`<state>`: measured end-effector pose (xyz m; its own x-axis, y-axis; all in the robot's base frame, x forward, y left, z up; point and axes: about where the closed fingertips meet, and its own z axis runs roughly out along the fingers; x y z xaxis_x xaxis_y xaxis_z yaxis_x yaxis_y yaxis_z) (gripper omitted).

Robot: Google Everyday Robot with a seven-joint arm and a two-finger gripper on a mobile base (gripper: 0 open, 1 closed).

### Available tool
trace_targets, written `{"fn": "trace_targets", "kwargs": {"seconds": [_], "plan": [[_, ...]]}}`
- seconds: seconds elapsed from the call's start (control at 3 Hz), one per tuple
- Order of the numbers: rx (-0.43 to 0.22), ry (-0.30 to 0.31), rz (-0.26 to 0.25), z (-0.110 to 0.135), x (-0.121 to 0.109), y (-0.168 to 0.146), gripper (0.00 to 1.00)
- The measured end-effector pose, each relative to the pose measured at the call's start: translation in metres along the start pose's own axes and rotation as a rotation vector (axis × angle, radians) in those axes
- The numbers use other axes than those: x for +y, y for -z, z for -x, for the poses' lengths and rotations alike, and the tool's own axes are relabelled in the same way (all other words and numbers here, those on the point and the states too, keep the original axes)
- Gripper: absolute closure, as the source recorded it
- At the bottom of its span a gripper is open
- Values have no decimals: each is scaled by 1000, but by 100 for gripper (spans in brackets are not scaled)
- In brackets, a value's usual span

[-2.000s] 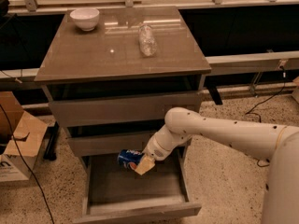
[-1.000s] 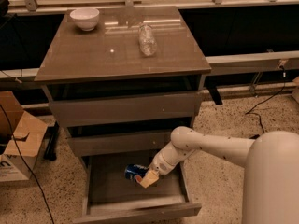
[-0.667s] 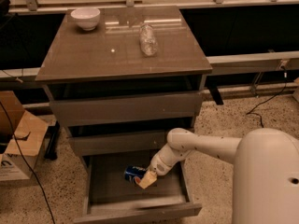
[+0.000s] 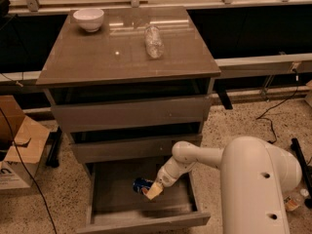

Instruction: Place pepsi can into bottom drawer

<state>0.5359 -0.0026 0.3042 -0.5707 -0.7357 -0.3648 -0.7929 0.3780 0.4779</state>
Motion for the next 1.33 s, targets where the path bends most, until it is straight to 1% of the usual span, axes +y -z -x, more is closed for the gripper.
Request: {"fn": "trace_targets", "kwargs": {"seconds": [0.33,0.67,1.0,1.33], "plan": [[-24,-117,6,-37,-39,-33,100],[-19,-178,8,-57,-61,-50,100],[-9,-252,10,-81,-81,-66,99],[-8,-312,-3,-97,-91,-77,73]]}}
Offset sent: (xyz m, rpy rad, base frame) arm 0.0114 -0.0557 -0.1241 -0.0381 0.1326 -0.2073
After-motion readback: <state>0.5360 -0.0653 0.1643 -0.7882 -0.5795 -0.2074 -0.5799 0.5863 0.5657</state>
